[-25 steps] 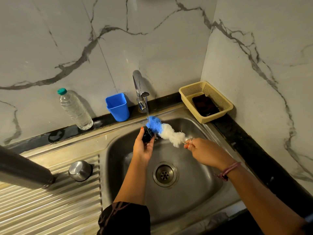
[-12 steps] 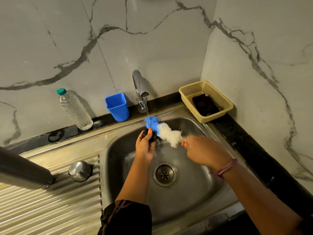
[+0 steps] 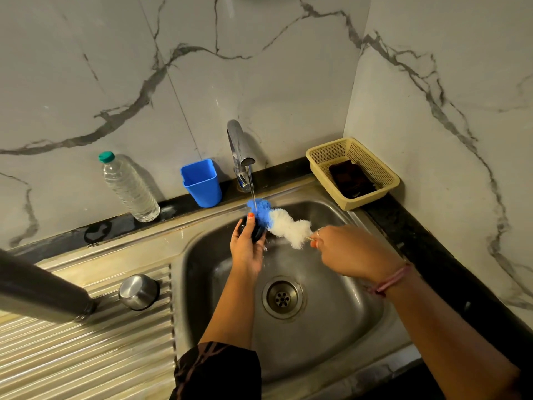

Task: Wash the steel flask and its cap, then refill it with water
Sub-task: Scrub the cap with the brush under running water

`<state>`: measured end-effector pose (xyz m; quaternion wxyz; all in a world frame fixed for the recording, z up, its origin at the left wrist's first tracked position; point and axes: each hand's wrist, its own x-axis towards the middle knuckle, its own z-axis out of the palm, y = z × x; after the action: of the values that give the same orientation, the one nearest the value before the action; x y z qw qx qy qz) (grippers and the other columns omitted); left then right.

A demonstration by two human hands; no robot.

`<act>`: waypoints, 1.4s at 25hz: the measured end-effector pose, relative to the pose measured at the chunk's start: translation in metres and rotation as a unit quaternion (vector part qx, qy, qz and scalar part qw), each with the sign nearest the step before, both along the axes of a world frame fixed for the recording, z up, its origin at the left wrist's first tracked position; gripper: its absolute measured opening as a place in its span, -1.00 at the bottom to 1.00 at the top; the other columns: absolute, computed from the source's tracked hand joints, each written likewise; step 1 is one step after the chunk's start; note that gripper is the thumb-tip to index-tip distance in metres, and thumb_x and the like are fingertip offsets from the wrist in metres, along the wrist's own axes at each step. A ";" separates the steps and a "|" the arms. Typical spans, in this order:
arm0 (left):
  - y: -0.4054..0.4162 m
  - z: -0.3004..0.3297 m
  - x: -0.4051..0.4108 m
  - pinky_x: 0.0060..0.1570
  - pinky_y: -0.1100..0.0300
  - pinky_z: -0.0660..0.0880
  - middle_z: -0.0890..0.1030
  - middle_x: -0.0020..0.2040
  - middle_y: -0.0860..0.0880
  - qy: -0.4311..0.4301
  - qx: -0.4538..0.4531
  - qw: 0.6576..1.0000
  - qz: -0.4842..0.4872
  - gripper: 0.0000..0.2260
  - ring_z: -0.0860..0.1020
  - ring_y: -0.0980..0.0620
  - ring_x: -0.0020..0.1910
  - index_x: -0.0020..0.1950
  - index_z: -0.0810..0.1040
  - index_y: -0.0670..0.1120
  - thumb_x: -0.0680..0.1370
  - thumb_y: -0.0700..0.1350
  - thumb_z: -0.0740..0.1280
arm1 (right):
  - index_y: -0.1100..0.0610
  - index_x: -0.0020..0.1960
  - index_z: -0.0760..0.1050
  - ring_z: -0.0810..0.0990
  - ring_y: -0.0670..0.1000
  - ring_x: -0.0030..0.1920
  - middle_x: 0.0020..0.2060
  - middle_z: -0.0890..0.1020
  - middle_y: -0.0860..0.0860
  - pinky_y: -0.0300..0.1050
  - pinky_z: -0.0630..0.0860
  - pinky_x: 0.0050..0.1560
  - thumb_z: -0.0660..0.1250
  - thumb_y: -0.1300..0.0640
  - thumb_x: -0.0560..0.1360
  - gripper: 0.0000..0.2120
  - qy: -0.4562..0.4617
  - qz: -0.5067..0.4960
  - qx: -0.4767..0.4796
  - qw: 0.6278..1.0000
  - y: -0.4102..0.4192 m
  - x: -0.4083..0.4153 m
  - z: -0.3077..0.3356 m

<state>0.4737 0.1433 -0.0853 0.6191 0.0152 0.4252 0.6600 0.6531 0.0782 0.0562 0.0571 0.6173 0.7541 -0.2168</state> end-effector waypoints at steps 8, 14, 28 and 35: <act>-0.002 -0.001 -0.003 0.32 -0.12 0.45 0.57 0.27 -0.25 -0.040 0.004 0.999 -0.034 -0.74 0.55 -0.17 0.25 0.24 0.51 -0.22 0.60 -0.13 0.31 | 0.18 -0.02 0.48 0.50 0.06 -0.28 -0.34 0.49 0.03 -0.14 0.37 -0.33 0.11 0.17 0.60 -0.81 0.003 0.003 0.019 1.000 0.001 -0.002 -0.002; 0.001 -0.003 -0.002 0.24 -0.23 0.49 0.59 0.24 -0.23 -0.002 0.002 0.999 -0.039 -0.64 0.60 -0.17 0.20 0.33 0.44 -0.22 0.56 -0.18 0.37 | 0.14 -0.05 0.45 0.47 -0.04 -0.34 -0.33 0.52 0.00 -0.20 0.38 -0.34 0.09 0.15 0.60 -0.82 -0.009 0.014 0.049 0.999 -0.004 0.000 0.002; -0.005 0.003 -0.005 0.24 -0.13 0.50 0.57 0.25 -0.27 -0.055 0.009 0.998 -0.042 -0.73 0.56 -0.20 0.24 0.28 0.48 -0.26 0.59 -0.23 0.28 | 0.15 0.11 0.50 0.55 0.03 -0.23 -0.18 0.61 0.06 -0.13 0.46 -0.22 0.08 0.15 0.61 -0.76 0.004 0.007 0.040 0.999 -0.004 -0.002 0.000; -0.004 0.011 0.001 0.23 -0.10 0.52 0.63 0.15 -0.22 0.001 0.029 0.995 -0.096 -0.70 0.66 -0.07 0.02 0.30 0.49 -0.23 0.59 -0.16 0.32 | 0.12 -0.18 0.36 0.32 -0.07 -0.42 -0.41 0.36 -0.02 -0.22 0.18 -0.43 0.08 0.17 0.61 -0.79 -0.012 -0.010 0.046 0.999 -0.005 -0.004 0.002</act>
<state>0.4750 0.1394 -0.0747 0.6785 0.0744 0.4028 0.6098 0.6490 0.0729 0.0584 0.0359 0.6291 0.7564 -0.1753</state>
